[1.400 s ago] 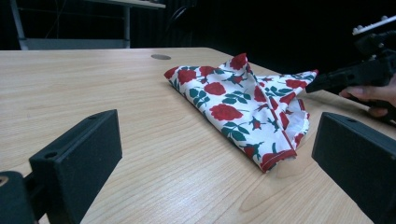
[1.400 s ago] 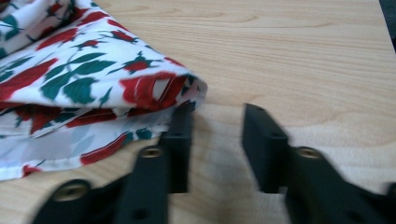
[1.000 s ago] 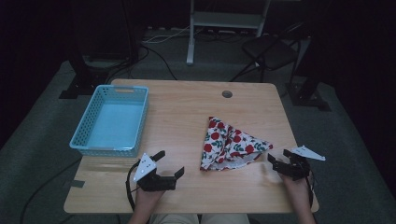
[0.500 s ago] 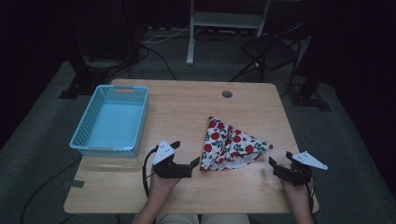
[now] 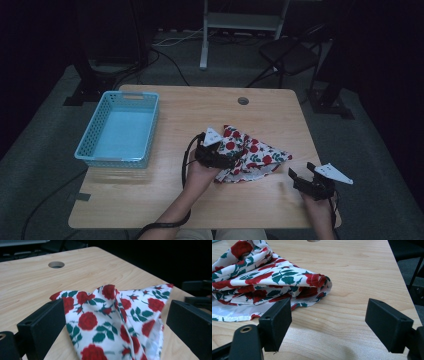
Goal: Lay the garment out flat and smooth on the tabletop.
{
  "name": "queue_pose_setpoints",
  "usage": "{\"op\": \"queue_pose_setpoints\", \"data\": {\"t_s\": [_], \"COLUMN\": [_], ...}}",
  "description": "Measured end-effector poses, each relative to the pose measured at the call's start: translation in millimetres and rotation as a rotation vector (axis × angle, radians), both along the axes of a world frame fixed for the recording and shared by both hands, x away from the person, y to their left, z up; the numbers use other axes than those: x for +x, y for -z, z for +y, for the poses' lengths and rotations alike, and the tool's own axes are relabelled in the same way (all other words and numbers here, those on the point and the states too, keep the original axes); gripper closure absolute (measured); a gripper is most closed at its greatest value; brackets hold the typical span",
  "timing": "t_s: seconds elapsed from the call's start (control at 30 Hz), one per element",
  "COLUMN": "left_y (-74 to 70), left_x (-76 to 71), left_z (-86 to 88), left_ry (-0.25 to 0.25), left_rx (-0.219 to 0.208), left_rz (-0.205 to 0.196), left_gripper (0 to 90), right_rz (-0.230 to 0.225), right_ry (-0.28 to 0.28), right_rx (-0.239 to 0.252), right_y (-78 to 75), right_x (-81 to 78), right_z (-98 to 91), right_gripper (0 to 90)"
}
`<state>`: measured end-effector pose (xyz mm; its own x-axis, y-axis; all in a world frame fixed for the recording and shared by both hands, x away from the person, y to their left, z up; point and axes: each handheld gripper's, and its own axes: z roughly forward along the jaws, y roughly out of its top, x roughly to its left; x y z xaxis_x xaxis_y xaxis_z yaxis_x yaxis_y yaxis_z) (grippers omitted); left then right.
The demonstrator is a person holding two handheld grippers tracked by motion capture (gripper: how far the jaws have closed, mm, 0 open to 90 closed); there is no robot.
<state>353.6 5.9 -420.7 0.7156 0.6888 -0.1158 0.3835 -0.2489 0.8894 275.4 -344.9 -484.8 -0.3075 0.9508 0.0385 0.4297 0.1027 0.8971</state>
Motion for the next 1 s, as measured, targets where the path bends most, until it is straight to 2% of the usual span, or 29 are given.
{"op": "queue_pose_setpoints", "data": {"t_s": [0.13,0.3,0.43,0.47,0.53,0.6,0.67,0.73,0.83,0.9,0.93,1.0], "left_y": [1.9,10.1,20.0,22.5,27.1,30.6,34.3,36.3,39.6,41.1,41.4,41.0], "left_x": [13.0,27.4,34.3,36.1,37.4,37.9,38.4,36.3,35.3,35.5,34.8,35.0], "left_z": [-19.1,-41.7,-54.7,-57.1,-62.1,-65.0,-68.8,-70.1,-72.3,-72.9,-72.9,-71.5], "left_ry": [-0.005,-0.012,-0.041,-0.023,-0.029,-0.017,-0.009,0.014,0.009,0.007,0.003,0.008], "left_rx": [0.030,0.095,0.178,0.187,0.219,0.230,0.242,0.251,0.305,0.327,0.337,0.328], "left_rz": [0.021,0.070,0.101,0.110,0.104,0.098,0.106,0.085,0.061,0.064,0.049,0.051], "left_gripper": [5.5,5.6,6.9,7.0,7.2,17.5,17.7,36.4,49.6,57.0,63.1,74.2], "right_rz": [-0.001,-0.004,-0.007,-0.007,-0.007,-0.007,-0.008,-0.008,-0.008,-0.007,-0.006,-0.004], "right_ry": [-0.002,-0.006,-0.008,-0.008,-0.009,-0.010,-0.011,-0.011,-0.011,-0.012,-0.012,-0.014], "right_rx": [-0.001,0.001,-0.003,-0.003,-0.004,-0.003,-0.003,-0.003,-0.002,-0.003,-0.003,-0.002], "right_y": [0.0,0.0,0.0,0.0,0.0,0.0,0.0,0.0,0.0,0.0,0.0,0.0], "right_x": [-0.2,-0.4,-0.5,-0.5,-0.6,-0.7,-0.7,-0.6,-0.6,-0.5,-0.5,-0.4], "right_z": [0.1,-0.1,0.3,0.4,0.5,0.6,0.4,0.4,0.4,0.5,0.5,0.4], "right_gripper": [20.8,20.8,20.9,20.9,20.9,21.0,21.0,21.0,21.1,21.1,22.1,23.5]}}
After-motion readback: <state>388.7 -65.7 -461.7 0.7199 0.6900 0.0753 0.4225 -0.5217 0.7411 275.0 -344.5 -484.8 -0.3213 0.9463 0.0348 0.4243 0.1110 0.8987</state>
